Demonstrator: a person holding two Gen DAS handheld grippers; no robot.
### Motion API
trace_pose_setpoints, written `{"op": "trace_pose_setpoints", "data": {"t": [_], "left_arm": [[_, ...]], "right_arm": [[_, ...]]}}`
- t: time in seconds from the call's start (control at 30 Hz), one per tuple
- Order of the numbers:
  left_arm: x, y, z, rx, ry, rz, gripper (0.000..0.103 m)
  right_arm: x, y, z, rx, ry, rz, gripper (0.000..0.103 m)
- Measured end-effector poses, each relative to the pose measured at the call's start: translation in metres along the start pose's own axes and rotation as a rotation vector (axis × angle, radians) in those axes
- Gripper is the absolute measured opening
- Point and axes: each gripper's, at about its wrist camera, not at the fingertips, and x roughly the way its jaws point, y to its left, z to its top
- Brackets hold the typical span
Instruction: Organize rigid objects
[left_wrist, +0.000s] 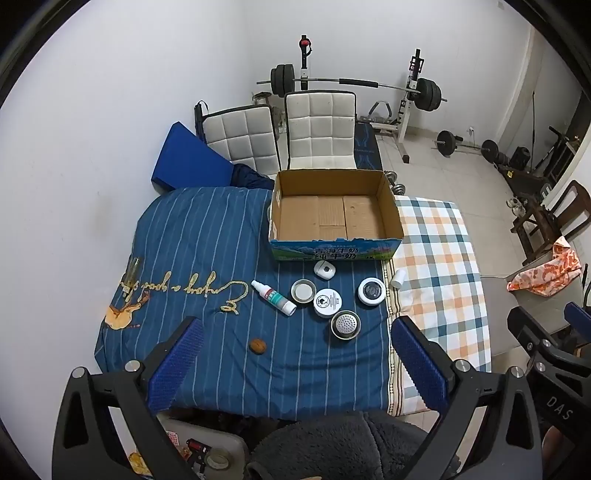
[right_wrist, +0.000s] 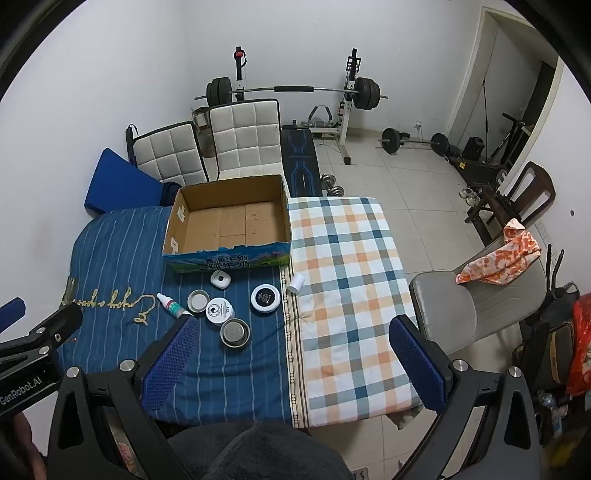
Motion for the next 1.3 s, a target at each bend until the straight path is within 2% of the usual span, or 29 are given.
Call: {"op": "trace_pose_setpoints", "data": {"t": [1.3], "left_arm": [[-0.017,-0.007,0.001,-0.005,-0.013,-0.018,0.103]], "right_arm": [[-0.005,-0.003,-0.004,0.001,-0.009,0.001,0.103]]}}
